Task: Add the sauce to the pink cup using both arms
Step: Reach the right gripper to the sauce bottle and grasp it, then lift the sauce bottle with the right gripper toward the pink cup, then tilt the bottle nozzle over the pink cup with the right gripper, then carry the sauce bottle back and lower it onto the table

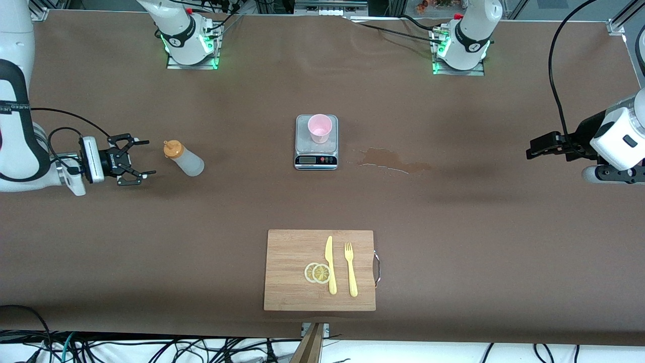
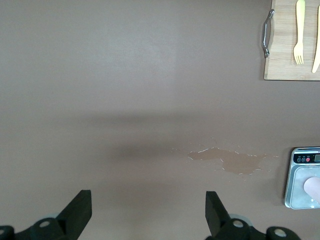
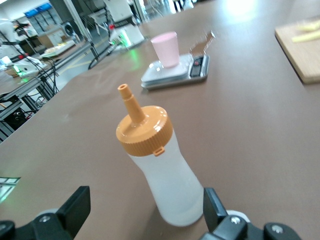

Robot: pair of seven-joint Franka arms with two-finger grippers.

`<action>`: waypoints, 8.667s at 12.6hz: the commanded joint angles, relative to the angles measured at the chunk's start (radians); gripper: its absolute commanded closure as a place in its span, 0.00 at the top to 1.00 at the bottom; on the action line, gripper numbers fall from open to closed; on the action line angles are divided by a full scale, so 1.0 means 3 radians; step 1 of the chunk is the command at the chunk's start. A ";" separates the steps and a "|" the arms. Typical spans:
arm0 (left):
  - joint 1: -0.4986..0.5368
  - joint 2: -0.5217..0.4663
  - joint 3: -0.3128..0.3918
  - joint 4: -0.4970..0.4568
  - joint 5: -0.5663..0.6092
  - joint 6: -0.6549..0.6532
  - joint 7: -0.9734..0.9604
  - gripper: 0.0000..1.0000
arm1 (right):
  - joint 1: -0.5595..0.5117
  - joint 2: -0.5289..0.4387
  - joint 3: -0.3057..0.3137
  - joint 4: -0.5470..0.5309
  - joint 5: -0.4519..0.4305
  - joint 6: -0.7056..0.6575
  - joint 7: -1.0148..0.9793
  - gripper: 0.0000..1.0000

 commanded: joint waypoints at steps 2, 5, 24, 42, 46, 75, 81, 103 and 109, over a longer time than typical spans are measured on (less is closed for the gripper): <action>0.0021 -0.0012 -0.0010 0.0002 0.0012 -0.0033 0.0072 1.00 | -0.0047 0.0380 0.0066 0.0081 0.0438 -0.0102 -0.0642 1.00; 0.0021 -0.0012 -0.0010 0.0002 0.0007 -0.0033 0.0067 1.00 | -0.0032 0.0529 0.0066 0.0087 0.0730 -0.0097 -0.0934 0.99; 0.0016 -0.0012 -0.0010 0.0002 0.0007 -0.0033 0.0067 1.00 | 0.0100 0.0531 0.0158 0.0112 0.0787 -0.0481 -0.0522 0.21; 0.0011 0.0055 -0.0010 0.0150 0.0012 -0.0039 0.0062 1.00 | 0.2196 -0.0928 0.0153 0.0081 -0.1457 0.0664 0.3032 0.21; 0.0006 0.0055 -0.0010 0.0150 0.0012 -0.0039 0.0057 1.00 | 0.2662 -0.0928 0.0153 0.0081 -0.1866 0.0792 0.3783 0.21; -0.0015 0.0055 -0.0010 0.0150 0.0012 -0.0039 0.0057 1.00 | 0.3849 -0.0774 0.0148 0.0087 -0.3074 0.0844 0.5759 0.23; -0.0010 0.0055 -0.0010 0.0150 0.0012 -0.0039 0.0057 1.00 | 0.3824 -0.0774 0.0143 0.0082 -0.3074 0.0864 0.5708 0.23; -0.0025 0.0060 -0.0020 0.0155 0.0007 -0.0039 0.0052 1.00 | 0.3798 -0.1557 -0.0607 -0.0916 -0.1608 0.2173 0.4152 0.25; -0.0025 0.0060 -0.0020 0.0155 0.0012 -0.0039 0.0046 1.00 | 0.3442 -0.1414 -0.1263 -0.0911 -0.0319 0.1749 0.2193 0.25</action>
